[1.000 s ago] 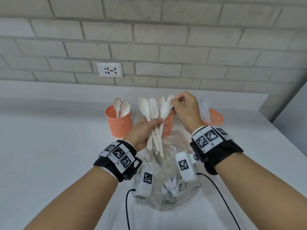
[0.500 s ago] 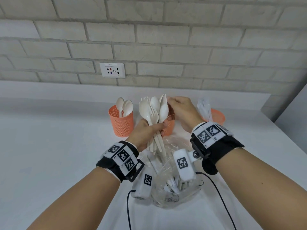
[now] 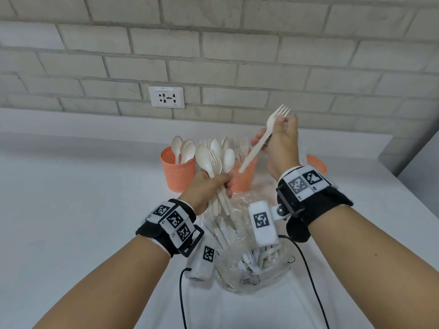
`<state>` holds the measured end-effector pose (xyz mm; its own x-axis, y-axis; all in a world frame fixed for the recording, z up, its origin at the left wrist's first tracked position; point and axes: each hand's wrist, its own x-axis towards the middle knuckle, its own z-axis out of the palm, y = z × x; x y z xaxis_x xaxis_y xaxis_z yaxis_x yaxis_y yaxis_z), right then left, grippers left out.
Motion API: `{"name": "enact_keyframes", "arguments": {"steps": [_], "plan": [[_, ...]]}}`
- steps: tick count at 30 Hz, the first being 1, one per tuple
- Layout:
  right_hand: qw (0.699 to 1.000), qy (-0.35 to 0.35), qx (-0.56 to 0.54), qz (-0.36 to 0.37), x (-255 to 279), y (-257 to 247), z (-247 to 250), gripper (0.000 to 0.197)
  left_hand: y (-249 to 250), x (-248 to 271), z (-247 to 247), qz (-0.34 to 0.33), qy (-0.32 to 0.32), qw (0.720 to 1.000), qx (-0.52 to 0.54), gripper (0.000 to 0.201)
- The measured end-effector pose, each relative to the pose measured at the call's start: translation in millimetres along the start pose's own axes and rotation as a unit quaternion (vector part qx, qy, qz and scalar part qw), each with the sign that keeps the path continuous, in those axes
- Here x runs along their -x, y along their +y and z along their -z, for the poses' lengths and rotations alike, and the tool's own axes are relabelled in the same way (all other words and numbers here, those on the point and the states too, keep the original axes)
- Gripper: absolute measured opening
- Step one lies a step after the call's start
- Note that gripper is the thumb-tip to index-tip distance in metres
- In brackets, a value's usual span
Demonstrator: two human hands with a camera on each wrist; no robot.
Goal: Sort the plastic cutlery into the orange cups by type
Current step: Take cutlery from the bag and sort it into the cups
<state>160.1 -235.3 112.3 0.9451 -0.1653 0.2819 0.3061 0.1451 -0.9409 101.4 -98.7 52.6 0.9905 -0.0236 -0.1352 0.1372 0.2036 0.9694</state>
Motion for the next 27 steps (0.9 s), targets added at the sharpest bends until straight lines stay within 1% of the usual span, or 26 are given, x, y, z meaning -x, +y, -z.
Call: {"name": "enact_keyframes", "arguments": {"steps": [1, 3, 4, 6, 7, 9, 12, 13, 15, 17, 19, 21, 23, 25, 27], "plan": [[1.0, -0.014, -0.008, 0.012, -1, 0, 1, 0.016, 1, -1, 1, -0.003, 0.002, 1.0, 0.007, 0.01], [0.995, -0.099, 0.02, 0.005, 1, 2, -1, 0.01, 2, -2, 2, -0.009, 0.002, 1.0, 0.015, 0.012], [0.986, -0.151, 0.063, -0.012, 4, 5, -2, 0.016, 3, -2, 2, -0.012, 0.003, 1.0, 0.017, 0.014], [0.961, -0.236, 0.138, -0.052, 14, 15, -5, 0.042, 4, -3, 1, -0.026, 0.004, 1.0, 0.017, 0.02], [0.95, -0.265, 0.153, -0.068, 20, 20, -6, 0.045, 5, -2, 0, -0.039, -0.002, 0.999, 0.011, 0.023], [0.94, -0.289, 0.16, -0.083, 29, 29, -6, 0.037, 5, -1, -1, -0.068, -0.016, 0.998, -0.01, 0.03], [0.947, -0.254, 0.165, -0.11, 32, 34, -9, 0.016, 4, 0, 0, -0.086, -0.02, 0.996, -0.019, 0.033], [0.95, -0.234, 0.17, -0.119, 31, 34, -10, 0.013, 5, 1, 0, -0.087, -0.028, 0.996, -0.012, 0.033], [0.957, -0.194, 0.176, -0.122, 28, 31, -13, 0.018, 6, 1, -1, -0.083, -0.042, 0.996, 0.005, 0.037], [0.973, -0.155, 0.112, -0.127, 21, 25, -15, 0.022, 6, 0, 0, -0.071, -0.035, 0.997, 0.022, 0.037], [0.985, -0.112, 0.011, -0.13, 6, 16, -13, 0.02, 6, -3, 3, -0.054, -0.003, 0.998, 0.031, 0.033], [0.992, -0.07, -0.028, -0.099, -14, 10, -11, 0.015, 4, -7, 11, -0.038, 0.03, 0.998, 0.031, 0.02], [0.998, -0.035, -0.029, -0.041, -32, 11, -12, 0.016, 3, -10, 18, -0.025, 0.046, 0.998, 0.032, 0.015], [1.0, -0.018, 0.0, 0.008, -47, 21, -15, 0.02, 3, -12, 24, -0.011, 0.048, 0.998, 0.044, 0.014], [0.999, -0.02, 0.039, 0.021, -54, 36, -21, 0.026, 4, -13, 27, -0.001, 0.036, 0.998, 0.056, 0.011]]}}
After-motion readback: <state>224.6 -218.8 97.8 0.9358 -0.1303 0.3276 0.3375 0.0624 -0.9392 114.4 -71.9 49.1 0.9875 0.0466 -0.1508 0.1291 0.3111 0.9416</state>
